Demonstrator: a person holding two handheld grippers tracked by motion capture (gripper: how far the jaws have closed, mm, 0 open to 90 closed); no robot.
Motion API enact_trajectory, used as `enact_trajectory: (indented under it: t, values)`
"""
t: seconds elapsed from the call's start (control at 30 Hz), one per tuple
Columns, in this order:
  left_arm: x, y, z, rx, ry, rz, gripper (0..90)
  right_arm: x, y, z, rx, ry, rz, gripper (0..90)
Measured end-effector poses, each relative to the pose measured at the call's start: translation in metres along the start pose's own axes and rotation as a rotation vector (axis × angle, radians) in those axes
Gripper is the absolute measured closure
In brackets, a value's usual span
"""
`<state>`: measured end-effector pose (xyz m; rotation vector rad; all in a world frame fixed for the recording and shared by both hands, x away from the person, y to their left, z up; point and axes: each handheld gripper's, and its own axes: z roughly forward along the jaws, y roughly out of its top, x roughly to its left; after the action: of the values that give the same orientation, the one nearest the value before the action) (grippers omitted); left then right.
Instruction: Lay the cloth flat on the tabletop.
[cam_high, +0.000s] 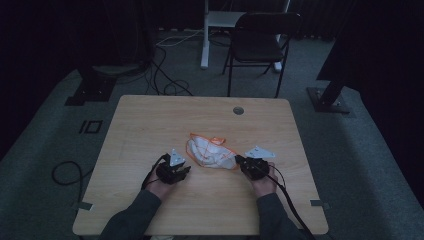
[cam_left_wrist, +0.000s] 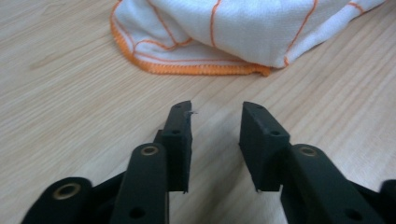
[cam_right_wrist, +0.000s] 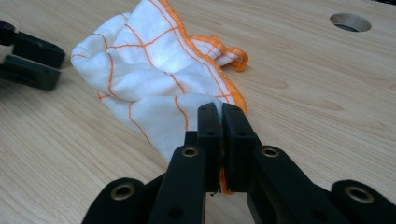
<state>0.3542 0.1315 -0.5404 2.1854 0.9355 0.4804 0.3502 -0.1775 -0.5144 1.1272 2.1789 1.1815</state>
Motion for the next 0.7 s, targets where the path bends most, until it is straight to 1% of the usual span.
enact_trajectory:
  t: [0.17, 0.27, 0.37, 0.5, 0.63, 0.7]
  values:
    - [0.003, 0.006, 0.005, -0.018, -0.005, -0.017, 72.6, 0.001, 0.0, 0.001, -0.002, -0.002, -0.001, 87.5]
    - [0.003, 0.013, 0.008, -0.029, -0.01, -0.014, 75.4, 0.001, -0.001, 0.001, -0.003, -0.001, 0.0, 87.4]
    - [0.002, 0.019, 0.012, -0.037, -0.016, -0.014, 75.1, 0.002, -0.001, 0.001, -0.004, -0.003, 0.001, 87.4]
    - [0.0, 0.023, 0.016, -0.038, -0.012, -0.013, 72.5, 0.001, -0.001, 0.001, -0.005, -0.003, 0.003, 87.3]
    - [0.0, 0.027, 0.025, -0.039, -0.009, -0.036, 72.4, 0.001, -0.001, 0.001, -0.003, -0.002, 0.005, 87.2]
    - [0.0, 0.027, 0.028, -0.04, -0.008, -0.054, 72.4, 0.001, -0.002, 0.001, -0.005, -0.003, 0.005, 87.2]
